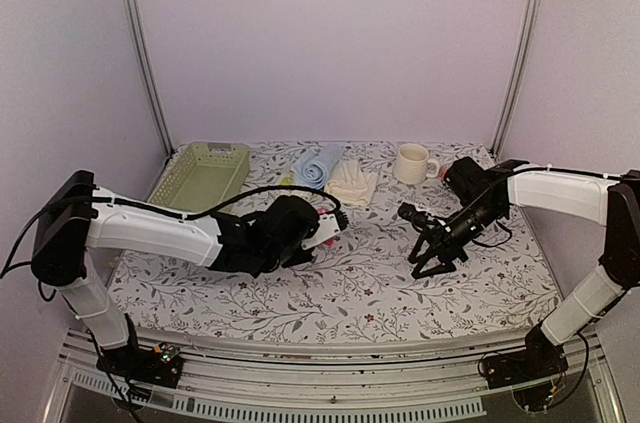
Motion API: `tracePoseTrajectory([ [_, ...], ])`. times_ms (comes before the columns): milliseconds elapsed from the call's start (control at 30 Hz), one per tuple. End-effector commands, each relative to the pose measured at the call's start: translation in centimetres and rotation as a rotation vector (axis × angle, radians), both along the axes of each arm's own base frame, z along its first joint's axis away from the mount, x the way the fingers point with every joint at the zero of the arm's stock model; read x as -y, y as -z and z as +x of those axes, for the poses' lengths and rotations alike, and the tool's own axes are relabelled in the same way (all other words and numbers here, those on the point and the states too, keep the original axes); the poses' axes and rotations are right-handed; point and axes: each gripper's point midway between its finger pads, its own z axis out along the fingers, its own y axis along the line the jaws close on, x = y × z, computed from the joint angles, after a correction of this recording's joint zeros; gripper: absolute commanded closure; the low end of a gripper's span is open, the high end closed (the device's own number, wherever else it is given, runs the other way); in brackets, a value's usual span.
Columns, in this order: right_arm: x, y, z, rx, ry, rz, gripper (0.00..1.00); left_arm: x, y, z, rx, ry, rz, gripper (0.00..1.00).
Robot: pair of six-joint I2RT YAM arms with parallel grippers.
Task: Roll the towels
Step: Place the towel in the storage box.
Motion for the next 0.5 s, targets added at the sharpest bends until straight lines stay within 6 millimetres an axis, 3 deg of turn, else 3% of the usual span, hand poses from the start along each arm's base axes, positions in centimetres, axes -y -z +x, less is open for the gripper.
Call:
tracePoseTrajectory([
  [0, -0.1, -0.8, -0.2, 0.017, 0.004, 0.046, 0.39, -2.2, -4.1, 2.7, 0.1, -0.044, -0.002, 1.0],
  [267, -0.1, -0.8, -0.4, 0.013, 0.003, 0.052, 0.39, -6.6, -10.4, 7.0, 0.246, -0.031, -0.039, 1.0],
  [367, 0.0, -0.7, -0.4, 0.012, 0.001, 0.053, 0.39, -9.1, -13.3, 9.0, 0.31, -0.041, -0.08, 1.0],
  [467, -0.1, -0.6, -0.4, 0.005, 0.001, 0.052, 0.39, -12.2, -15.0, 11.4, 0.376, -0.06, -0.076, 1.0],
])
